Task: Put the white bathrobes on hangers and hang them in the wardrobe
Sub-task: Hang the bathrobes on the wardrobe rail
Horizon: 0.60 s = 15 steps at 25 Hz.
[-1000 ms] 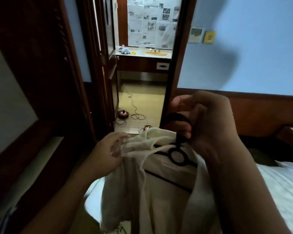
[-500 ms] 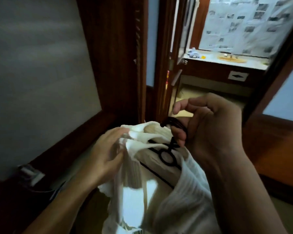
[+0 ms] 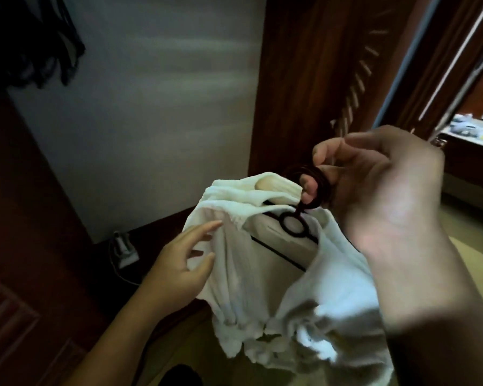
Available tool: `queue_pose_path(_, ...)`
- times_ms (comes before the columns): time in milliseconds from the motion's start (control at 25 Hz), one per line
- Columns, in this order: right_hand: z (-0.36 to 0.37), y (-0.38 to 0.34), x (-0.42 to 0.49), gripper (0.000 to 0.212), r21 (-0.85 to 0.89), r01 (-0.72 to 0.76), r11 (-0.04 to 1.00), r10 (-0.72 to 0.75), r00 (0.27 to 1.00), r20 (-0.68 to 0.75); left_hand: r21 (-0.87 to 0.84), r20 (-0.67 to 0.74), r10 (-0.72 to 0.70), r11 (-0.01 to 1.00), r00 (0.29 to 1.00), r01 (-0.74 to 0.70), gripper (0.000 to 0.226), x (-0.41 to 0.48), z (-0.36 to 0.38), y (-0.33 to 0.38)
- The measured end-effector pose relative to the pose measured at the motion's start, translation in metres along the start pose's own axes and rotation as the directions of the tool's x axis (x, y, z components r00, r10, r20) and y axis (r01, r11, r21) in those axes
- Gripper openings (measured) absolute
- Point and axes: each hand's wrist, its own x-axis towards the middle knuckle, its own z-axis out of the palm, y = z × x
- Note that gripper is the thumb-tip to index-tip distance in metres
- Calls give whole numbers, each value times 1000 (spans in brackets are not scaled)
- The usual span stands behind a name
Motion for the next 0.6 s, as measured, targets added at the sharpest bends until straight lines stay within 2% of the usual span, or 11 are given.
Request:
queue_pose_path(120, 15, -1, 56, 35, -54, -64, 996, 68, 995, 77, 3, -17, -8, 1000, 1000, 8, 55, 37, -9, -20)
queue_pose_path(280, 46, 21, 135, 34, -63, -70, 996, 74, 995, 62, -18, -23, -31, 999, 999, 31, 41, 104, -43, -49)
queue_pose_path(400, 76, 35, 187, 31, -45, -42, 998, 42, 999, -8, 0, 0, -68, 998, 998, 68, 27, 164, -79, -72)
queue_pose_path(600, 112, 24, 240, 30, 22, 11, 1000, -12, 999, 44, -64, -30, -7, 998, 1000, 5, 22, 233, -112, -94)
